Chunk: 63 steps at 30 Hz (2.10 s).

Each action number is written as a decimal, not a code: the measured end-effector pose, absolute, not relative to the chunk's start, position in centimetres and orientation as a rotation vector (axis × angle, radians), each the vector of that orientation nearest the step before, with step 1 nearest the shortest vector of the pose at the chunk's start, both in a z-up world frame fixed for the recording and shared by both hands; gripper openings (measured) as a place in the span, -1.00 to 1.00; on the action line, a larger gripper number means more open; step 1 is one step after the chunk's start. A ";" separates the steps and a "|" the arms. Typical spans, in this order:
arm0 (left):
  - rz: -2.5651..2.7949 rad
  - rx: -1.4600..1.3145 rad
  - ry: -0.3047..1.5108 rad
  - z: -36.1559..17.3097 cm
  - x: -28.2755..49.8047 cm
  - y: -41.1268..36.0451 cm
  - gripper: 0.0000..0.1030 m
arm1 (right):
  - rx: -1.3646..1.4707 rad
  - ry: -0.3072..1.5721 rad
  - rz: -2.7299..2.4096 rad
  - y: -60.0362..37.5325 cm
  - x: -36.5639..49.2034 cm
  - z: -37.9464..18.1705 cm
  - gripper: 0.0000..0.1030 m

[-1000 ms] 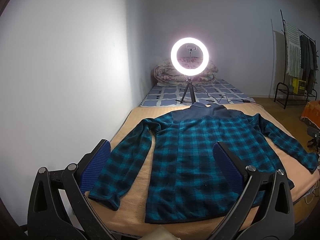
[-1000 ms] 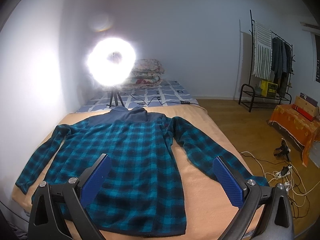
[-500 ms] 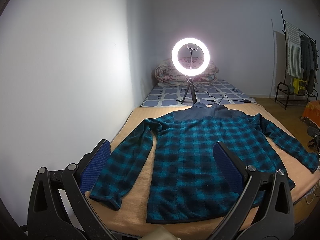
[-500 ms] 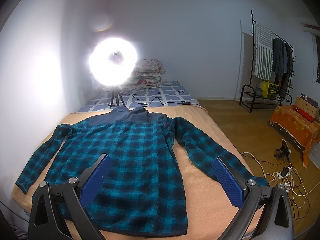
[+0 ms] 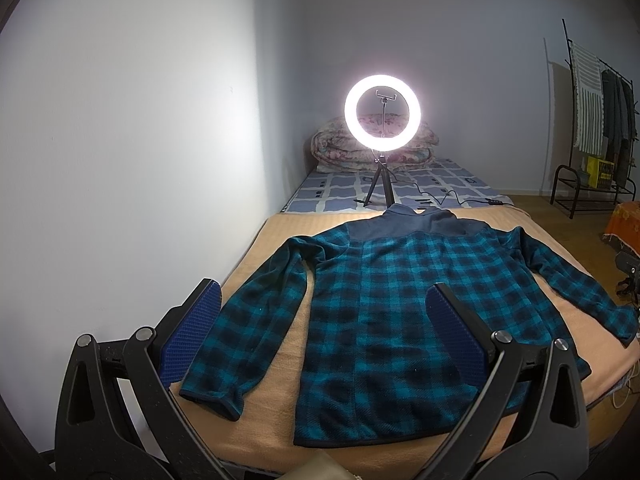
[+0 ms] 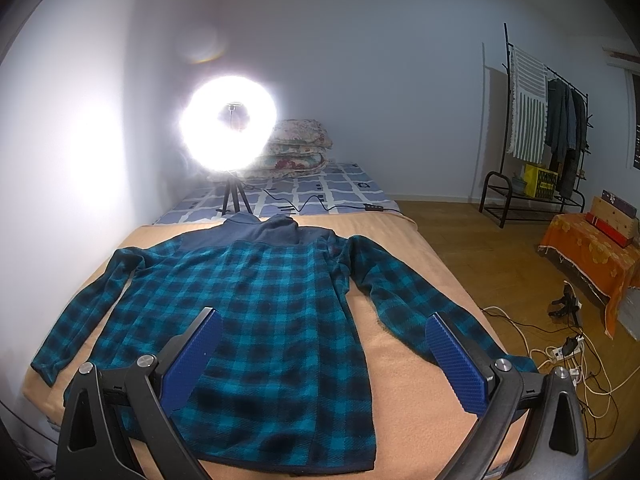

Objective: Fold large clothes

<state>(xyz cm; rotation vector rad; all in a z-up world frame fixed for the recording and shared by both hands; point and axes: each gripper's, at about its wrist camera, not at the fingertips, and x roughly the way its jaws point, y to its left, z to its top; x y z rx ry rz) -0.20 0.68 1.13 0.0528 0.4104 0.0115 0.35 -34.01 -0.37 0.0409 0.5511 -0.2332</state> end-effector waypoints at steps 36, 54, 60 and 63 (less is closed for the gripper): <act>0.150 0.018 0.538 -2.4 0.6 8.3 1.00 | -0.044 0.517 -0.017 -25.3 5.9 0.1 0.93; 0.098 -0.226 0.755 -9.4 0.5 16.4 -0.21 | 0.082 0.952 0.649 -6.3 19.5 -10.0 -0.15; 0.057 -0.203 0.811 -10.9 1.8 14.8 -0.31 | 0.093 1.034 0.699 -2.5 23.1 -12.5 -0.17; 0.079 -0.214 0.853 -12.3 3.5 14.6 -0.31 | 0.110 1.051 0.686 -2.1 25.9 -13.0 -0.17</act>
